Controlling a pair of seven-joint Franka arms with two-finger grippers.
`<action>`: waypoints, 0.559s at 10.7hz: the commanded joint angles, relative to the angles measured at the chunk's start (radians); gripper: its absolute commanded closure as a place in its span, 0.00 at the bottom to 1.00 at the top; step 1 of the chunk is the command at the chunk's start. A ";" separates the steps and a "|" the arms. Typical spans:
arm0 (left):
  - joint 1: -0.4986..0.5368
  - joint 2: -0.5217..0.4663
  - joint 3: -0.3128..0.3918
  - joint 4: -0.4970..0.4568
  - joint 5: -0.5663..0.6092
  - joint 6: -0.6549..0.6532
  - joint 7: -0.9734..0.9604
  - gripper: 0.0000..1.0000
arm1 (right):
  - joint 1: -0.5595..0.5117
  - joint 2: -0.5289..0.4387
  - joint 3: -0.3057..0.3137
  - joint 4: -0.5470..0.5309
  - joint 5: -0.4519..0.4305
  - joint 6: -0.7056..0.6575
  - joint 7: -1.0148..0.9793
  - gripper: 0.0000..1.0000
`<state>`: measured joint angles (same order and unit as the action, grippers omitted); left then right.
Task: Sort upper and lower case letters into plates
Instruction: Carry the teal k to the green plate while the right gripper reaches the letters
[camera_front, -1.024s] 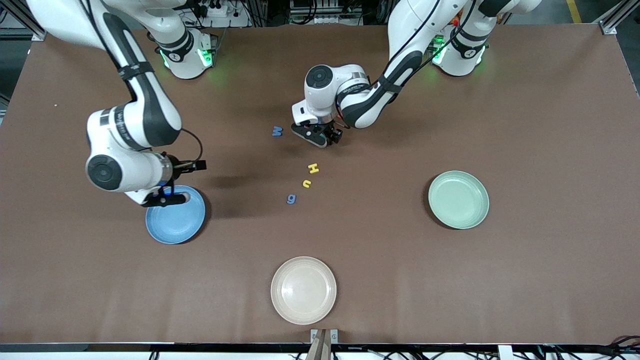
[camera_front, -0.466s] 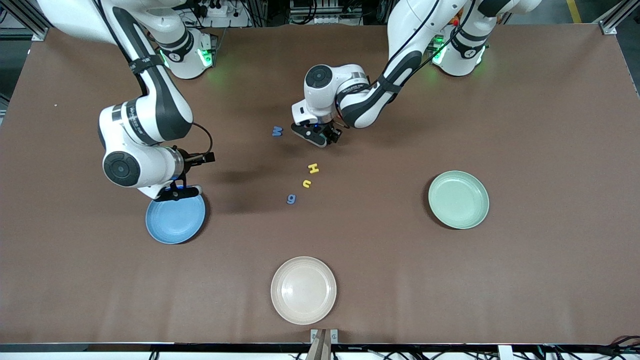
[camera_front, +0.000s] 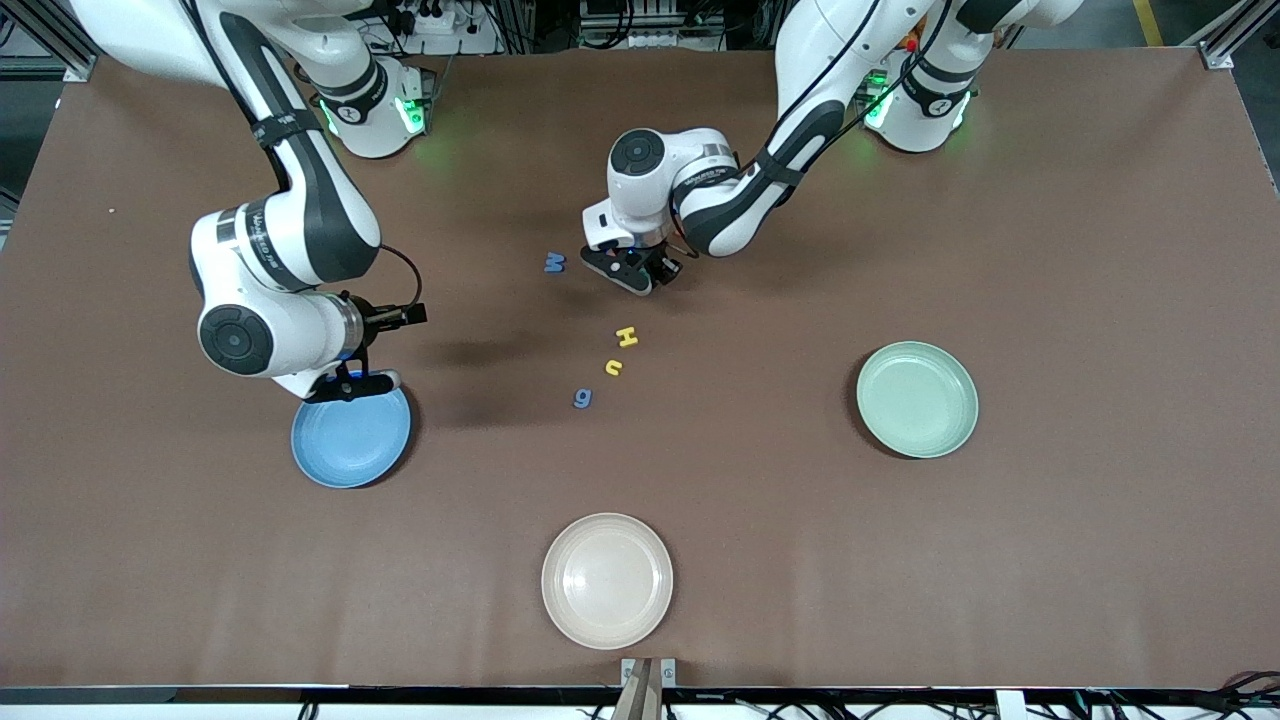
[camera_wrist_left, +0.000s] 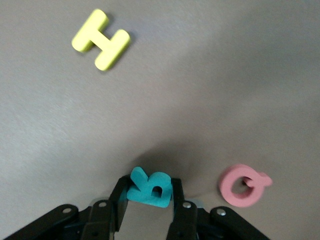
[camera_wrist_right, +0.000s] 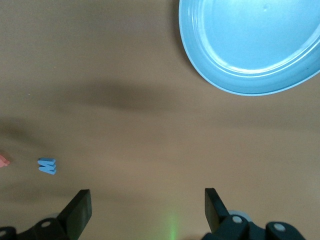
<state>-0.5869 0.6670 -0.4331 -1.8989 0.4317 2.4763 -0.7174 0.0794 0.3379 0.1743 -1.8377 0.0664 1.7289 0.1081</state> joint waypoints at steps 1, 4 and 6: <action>0.074 -0.036 0.007 0.029 0.021 -0.014 0.026 1.00 | 0.000 -0.011 0.002 0.009 0.024 -0.015 -0.001 0.00; 0.220 -0.136 -0.004 0.031 0.021 -0.072 0.044 1.00 | 0.016 -0.013 0.013 0.009 0.035 -0.003 -0.002 0.00; 0.362 -0.190 -0.021 0.032 0.018 -0.097 0.160 1.00 | 0.112 -0.016 0.027 0.023 0.030 0.033 0.002 0.00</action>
<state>-0.3200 0.5401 -0.4253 -1.8405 0.4323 2.4040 -0.6208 0.1180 0.3370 0.1964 -1.8233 0.0793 1.7488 0.1036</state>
